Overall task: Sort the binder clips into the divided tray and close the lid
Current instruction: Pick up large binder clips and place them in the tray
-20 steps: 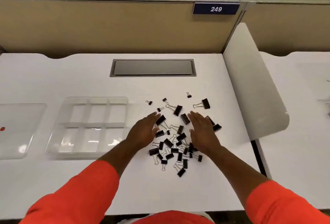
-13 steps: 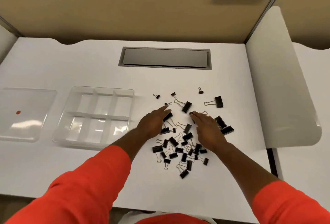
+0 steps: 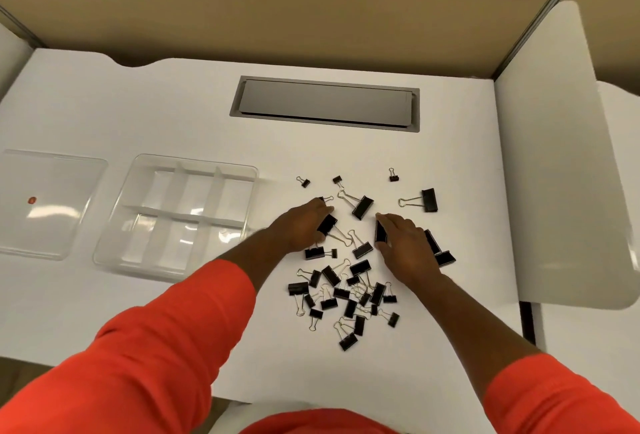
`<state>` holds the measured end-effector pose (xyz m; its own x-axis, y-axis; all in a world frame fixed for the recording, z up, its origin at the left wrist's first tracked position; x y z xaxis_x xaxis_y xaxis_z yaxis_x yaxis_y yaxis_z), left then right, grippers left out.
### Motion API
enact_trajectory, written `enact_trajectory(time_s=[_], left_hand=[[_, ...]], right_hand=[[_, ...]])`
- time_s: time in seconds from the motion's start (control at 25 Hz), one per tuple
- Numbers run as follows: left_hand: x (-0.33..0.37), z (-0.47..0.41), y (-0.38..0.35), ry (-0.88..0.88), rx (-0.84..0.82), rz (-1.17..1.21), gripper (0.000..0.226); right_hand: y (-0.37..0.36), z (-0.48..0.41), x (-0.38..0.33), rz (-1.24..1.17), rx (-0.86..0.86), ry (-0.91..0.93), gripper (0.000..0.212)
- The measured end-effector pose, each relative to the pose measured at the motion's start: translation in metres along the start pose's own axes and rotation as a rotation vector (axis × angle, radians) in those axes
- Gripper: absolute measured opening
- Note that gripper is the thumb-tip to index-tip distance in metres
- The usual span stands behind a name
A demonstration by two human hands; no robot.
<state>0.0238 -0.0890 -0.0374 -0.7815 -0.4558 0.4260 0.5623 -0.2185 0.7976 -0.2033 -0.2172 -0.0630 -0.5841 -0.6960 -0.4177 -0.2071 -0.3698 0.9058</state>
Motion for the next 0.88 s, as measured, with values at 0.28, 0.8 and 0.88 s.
enact_trajectory(time_s=[0.28,0.8,0.88], left_hand=[[0.000,0.004,0.000,-0.068,0.013,-0.078,0.075],[-0.029,0.103,0.016,-0.109,0.560,0.012,0.064],[-0.048,0.124,0.018,-0.096,0.634,0.044,0.063]], right_hand=[[0.004,0.015,0.000,-0.038,0.137,-0.058,0.058],[0.015,0.013,-0.099,-0.235,0.265,0.018,0.057],[0.008,0.014,-0.126,-0.253,0.280,0.049,0.057]])
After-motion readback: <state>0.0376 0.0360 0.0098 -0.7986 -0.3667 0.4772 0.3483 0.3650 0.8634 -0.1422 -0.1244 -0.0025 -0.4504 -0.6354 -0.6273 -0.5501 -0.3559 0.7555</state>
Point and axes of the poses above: each hand's wrist, its own z-axis away from the middle knuckle, its own y-axis out of the back of the hand, x = y × z, the point moved 1 cm from there along -z, towards the middle knuckle, and after that the axes turned 6 degrees about x, right-handed, at the moved point
